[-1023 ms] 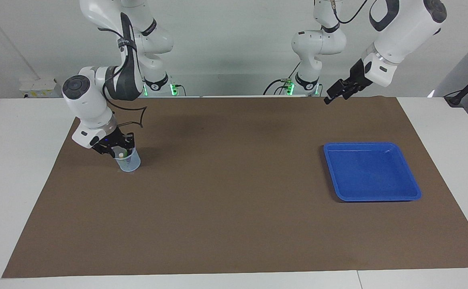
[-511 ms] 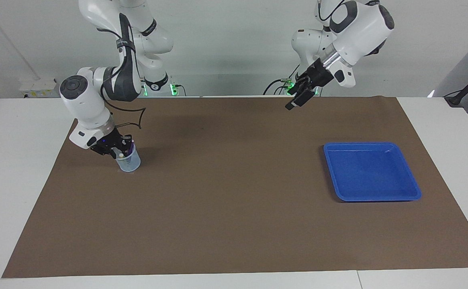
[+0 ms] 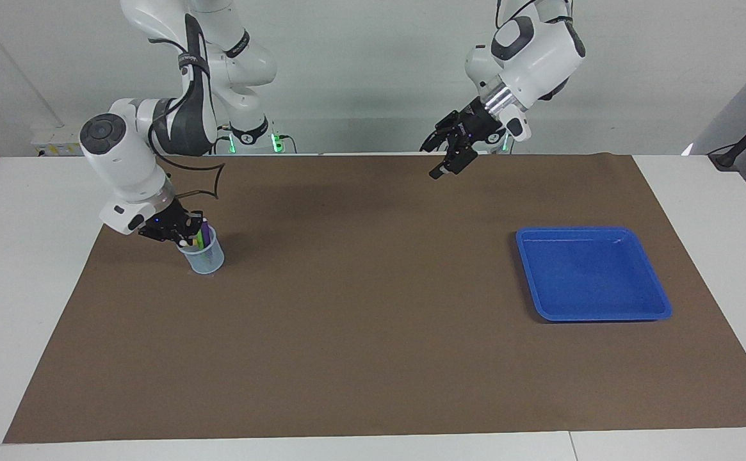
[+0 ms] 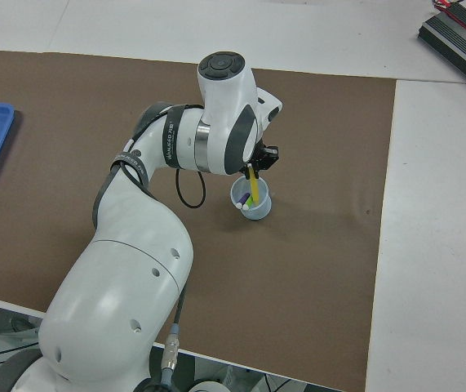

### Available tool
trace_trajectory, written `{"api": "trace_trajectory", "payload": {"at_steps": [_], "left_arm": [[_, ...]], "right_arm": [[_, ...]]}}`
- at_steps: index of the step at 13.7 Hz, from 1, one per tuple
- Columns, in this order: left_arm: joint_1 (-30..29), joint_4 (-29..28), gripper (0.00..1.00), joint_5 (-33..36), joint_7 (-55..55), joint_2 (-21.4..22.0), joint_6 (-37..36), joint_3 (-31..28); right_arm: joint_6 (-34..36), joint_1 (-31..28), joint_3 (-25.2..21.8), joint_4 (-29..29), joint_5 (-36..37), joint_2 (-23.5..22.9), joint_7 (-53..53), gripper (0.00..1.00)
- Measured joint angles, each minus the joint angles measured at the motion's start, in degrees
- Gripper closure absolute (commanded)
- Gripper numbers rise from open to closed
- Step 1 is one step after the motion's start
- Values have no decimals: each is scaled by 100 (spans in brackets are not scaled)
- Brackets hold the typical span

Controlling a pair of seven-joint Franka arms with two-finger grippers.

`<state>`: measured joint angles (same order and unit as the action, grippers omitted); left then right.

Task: Right arm passes pens to left for tray arrangement
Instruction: 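Lift the yellow pen while the left gripper moves toward the center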

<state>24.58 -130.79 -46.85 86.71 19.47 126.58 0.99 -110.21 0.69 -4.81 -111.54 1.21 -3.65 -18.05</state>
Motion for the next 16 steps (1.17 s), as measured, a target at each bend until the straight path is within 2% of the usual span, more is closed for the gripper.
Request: {"api": "trace_trajectory", "payload": {"at_steps": [4,7,9,13,16], "left_arm": [[8,-1,0,-98,52,5,6,-8],[7,6,0,-106,184,6,30,-45],[7,13,2,-111,323,6,67,-51],[7,53,3,-272,658,6,107,-48],[8,69,3,-647,692,6,258,-40]], "right_arm": [[1312,59,96,1132,-3,91,-221,100],[1771,153,460,1617,-16,162,-117,100],[1796,180,715,1675,-253,198,469,100],[1714,202,949,1676,-1637,198,2545,100],[1046,387,1189,1589,-2268,199,4028,100]]}}
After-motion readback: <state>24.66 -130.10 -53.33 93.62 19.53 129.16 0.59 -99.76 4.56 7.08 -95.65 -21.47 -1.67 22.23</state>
